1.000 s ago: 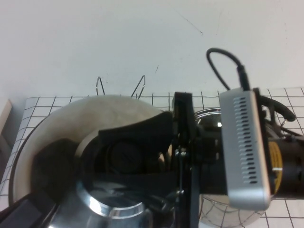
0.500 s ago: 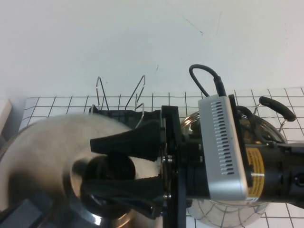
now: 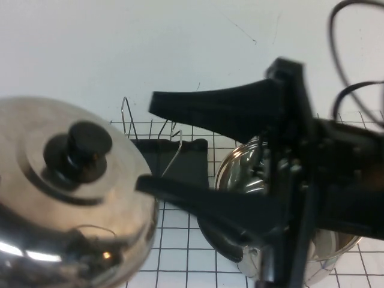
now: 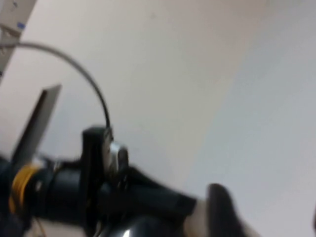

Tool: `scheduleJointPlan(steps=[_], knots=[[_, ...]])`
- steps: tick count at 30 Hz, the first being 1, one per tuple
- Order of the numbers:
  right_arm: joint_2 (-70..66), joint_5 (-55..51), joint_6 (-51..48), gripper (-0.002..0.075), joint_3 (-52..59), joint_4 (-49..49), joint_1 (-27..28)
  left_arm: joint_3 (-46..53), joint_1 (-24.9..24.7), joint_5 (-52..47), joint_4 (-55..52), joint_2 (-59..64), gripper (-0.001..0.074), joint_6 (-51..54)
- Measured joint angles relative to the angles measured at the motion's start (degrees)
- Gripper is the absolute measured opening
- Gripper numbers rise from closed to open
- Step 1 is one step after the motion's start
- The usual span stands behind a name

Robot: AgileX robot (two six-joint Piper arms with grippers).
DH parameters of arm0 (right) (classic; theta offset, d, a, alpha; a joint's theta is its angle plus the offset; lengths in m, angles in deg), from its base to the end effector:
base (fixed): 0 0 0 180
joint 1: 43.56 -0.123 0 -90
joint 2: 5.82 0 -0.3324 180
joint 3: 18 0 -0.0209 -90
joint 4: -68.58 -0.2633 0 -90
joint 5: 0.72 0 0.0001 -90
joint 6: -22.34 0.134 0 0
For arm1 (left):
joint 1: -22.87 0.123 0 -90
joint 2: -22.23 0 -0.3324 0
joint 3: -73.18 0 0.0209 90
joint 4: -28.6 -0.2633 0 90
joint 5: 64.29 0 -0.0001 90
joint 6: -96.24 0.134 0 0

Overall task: Put pot lid on rack
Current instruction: Place the pot lid on the pot rack

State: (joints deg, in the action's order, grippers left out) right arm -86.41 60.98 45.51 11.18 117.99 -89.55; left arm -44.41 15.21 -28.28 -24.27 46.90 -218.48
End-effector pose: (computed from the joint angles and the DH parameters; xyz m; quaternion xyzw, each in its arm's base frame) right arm 0.1345 0.2682 0.4322 -0.4818 0.2803 0.4453 0.7008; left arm 0.0568 -0.0709 0.3490 -0.1711 0.5224 -0.6964 0.4613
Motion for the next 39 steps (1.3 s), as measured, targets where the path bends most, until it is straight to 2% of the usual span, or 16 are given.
scheduleJointPlan(steps=[2,5,8,10,12,14,17,25,39], knots=[[3.75,-5.2,-0.13,0.0319,-0.04,2.7,0.0,-3.65,0.0,-0.7,-0.86,3.13,0.0089,1.63],[9.87,-16.14,2.95,0.0106,-0.04,12.71,0.0,-11.48,0.0,-0.96,-6.58,10.17,0.0089,2.96],[15.19,-28.27,15.15,0.0034,-0.04,27.98,0.0,-19.76,0.0,-0.3,-18.24,17.88,0.0089,1.29],[18.85,-34.74,27.46,0.0016,0.26,40.76,0.0,-25.65,0.0,1.22,-27.58,23.69,0.0089,-1.44],[22.07,-38.64,35.48,0.0009,1.4,46.61,0.0,-30.69,0.0,3.09,-36.06,29.25,0.0089,-3.2],[25.69,-40.61,38.91,0.0006,2.75,49.08,0.0,-35.91,0.0,4.8,-43.11,34.75,0.0089,-5.08],[30.54,-43.34,40.97,0.0005,5.46,50.33,0.0,-41.78,-0.1,6.51,-47.63,43.52,0.0089,-6.22],[39.99,-50.14,43.94,0.0004,14.63,50.56,0.0,-51.19,-1.58,7.69,-48.32,61.0,0.0089,-6.61],[42.85,-54.38,44.86,0.0004,21.08,50.56,0.0,-52.72,-1.71,8.01,-46.04,74.86,0.0089,-2.6]])
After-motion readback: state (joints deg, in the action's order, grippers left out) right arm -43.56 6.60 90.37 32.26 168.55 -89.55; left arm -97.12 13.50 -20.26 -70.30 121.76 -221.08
